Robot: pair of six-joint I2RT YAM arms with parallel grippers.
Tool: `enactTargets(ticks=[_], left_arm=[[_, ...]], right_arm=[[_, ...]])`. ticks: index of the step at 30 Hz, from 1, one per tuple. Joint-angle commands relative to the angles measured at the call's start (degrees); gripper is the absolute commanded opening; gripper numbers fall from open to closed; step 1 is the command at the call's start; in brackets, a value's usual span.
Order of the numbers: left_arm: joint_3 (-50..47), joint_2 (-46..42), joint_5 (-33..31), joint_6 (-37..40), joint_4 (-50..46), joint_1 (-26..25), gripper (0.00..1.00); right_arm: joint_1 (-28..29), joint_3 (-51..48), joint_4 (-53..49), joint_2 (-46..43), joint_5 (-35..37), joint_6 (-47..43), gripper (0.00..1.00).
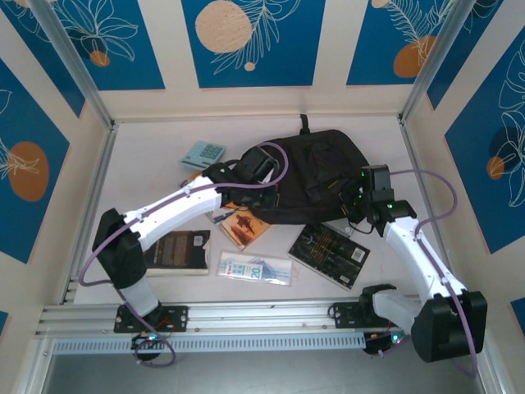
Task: Pack books, pencil case, and school supplies into a backpack
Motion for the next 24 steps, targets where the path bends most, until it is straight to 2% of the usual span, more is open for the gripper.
enactTargets(ticks=[1, 5, 10, 14, 17, 20, 24], left_arm=[[3.12, -0.46, 4.18, 1.61, -0.04, -0.62, 0.0], [4.43, -0.07, 5.79, 1.57, 0.74, -1.29, 0.0], [5.0, -0.76, 6.99, 1.89, 1.98, -2.42, 0.0], [5.3, -1.22, 7.81, 1.56, 2.16, -3.02, 0.0], [4.54, -1.89, 8.66, 1.04, 2.95, -3.44, 0.0], [3.47, -2.99, 8.92, 0.27, 3.66, -3.96, 0.0], [1.55, -4.73, 8.81, 0.05, 3.84, -4.23, 0.0]], right_arm=[[3.58, 3.12, -8.22, -4.13, 2.0, 5.39, 0.62], [10.2, 3.41, -8.2, -4.55, 0.45, 12.27, 0.62], [17.77, 5.56, -6.16, -1.57, 4.11, 17.32, 0.68], [19.68, 5.53, -2.66, 1.32, 4.35, 20.29, 0.71], [19.86, 4.8, 1.56, 3.05, 4.33, 17.91, 0.69], [19.62, 4.75, -0.41, 4.74, 5.94, 16.19, 0.57], [19.35, 1.97, -0.98, 4.14, 7.41, 15.1, 0.32]])
